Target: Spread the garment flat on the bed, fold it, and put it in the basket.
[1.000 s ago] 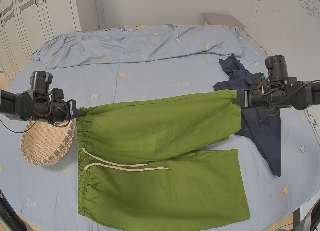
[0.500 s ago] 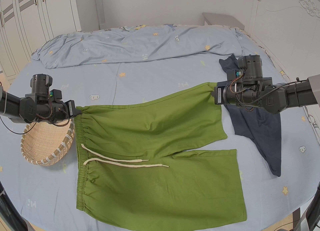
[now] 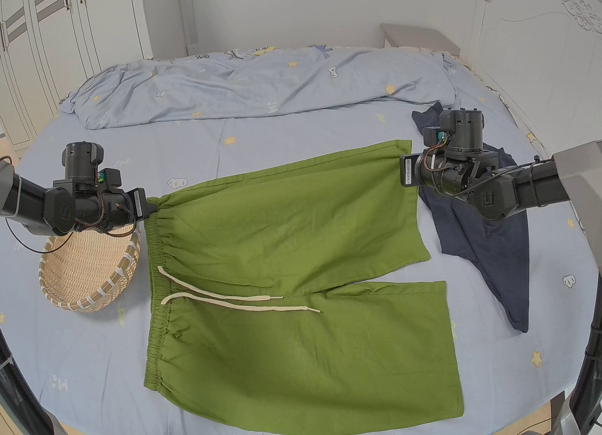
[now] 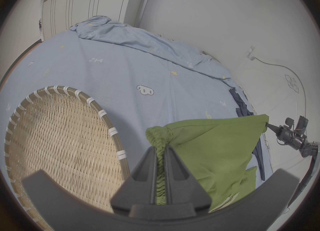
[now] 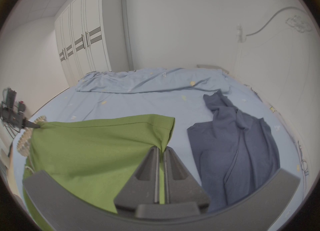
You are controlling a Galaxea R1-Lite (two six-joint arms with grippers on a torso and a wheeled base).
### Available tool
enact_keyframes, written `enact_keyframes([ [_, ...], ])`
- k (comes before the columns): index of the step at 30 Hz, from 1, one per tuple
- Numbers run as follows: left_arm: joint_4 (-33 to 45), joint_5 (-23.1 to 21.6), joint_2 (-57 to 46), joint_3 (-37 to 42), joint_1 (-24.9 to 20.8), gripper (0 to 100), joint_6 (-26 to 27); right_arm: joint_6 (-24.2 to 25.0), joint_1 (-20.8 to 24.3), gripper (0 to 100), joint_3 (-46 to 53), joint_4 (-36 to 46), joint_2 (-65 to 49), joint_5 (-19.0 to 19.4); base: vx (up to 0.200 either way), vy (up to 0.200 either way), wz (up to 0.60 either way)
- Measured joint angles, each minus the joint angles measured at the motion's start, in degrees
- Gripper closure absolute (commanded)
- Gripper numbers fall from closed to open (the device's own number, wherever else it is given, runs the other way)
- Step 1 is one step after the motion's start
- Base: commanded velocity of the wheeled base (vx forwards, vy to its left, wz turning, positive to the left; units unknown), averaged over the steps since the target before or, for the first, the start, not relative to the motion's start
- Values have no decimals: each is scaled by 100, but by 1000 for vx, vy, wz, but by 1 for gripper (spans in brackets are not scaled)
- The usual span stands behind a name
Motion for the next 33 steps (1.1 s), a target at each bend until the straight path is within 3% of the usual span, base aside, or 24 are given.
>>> enact_keyframes([
  [5,-257,274,149,-23,-38,100,4,-332,-107,100,-199,-389,446,-266,0,0,0],
  [24,-458,356,597,-194,-71,100,112,-352,-102,100,-562,-433,1139,-323,0,0,0],
  [25,-457,356,614,-202,-71,0,115,-350,-100,100,-566,-430,1154,-323,0,0,0],
  [26,-457,354,625,-210,-71,0,118,-350,-98,100,-583,-428,1174,-323,0,0,0],
  [27,-461,356,645,-216,-71,0,123,-347,-98,0,-610,-430,1204,-324,0,0,0],
  [33,-466,422,744,-268,-137,0,239,-339,-83,0,-667,-424,1320,-356,0,0,0],
])
